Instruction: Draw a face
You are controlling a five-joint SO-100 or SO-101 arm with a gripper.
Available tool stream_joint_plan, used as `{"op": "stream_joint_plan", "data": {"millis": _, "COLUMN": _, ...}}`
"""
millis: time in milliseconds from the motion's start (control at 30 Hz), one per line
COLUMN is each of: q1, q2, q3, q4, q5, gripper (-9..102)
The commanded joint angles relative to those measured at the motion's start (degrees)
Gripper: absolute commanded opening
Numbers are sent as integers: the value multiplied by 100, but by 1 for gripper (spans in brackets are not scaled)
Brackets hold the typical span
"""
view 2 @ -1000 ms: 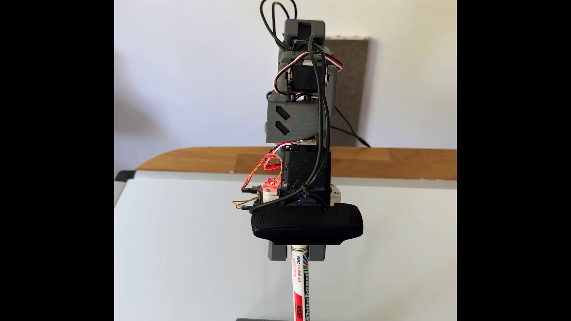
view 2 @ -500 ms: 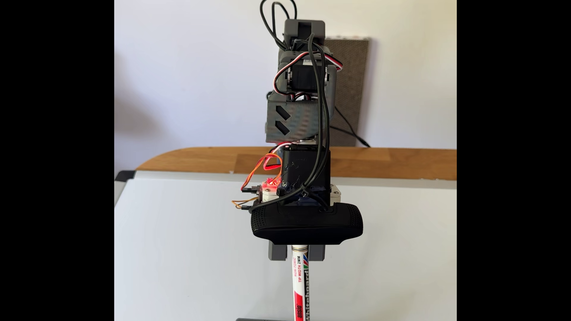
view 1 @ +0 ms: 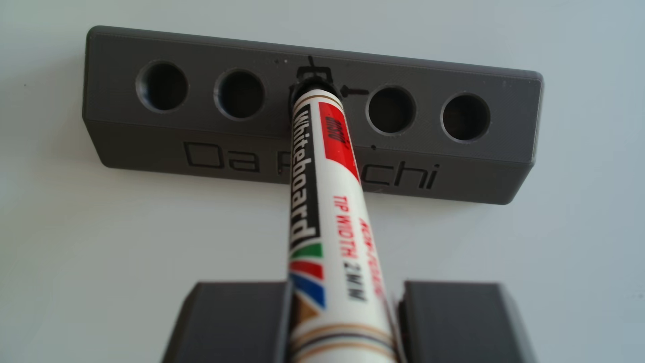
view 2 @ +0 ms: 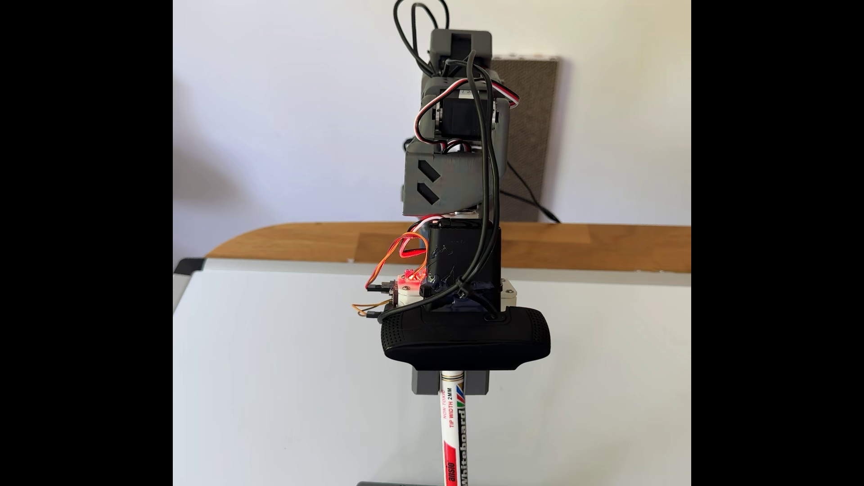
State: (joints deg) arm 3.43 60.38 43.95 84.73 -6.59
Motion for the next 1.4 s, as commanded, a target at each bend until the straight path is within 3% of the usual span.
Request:
{"op": "stream_joint_plan", "data": {"millis": 0, "q1": -9, "q2": 457, "q3": -404, "q4": -88, "q5": -35, "gripper": 15}}
{"op": "stream_joint_plan", "data": {"millis": 200, "q1": -9, "q2": 448, "q3": -404, "q4": -202, "q5": -35, "gripper": -1}}
{"op": "stream_joint_plan", "data": {"millis": 1367, "q1": -70, "q2": 809, "q3": -694, "q4": -132, "q5": 0, "gripper": -1}}
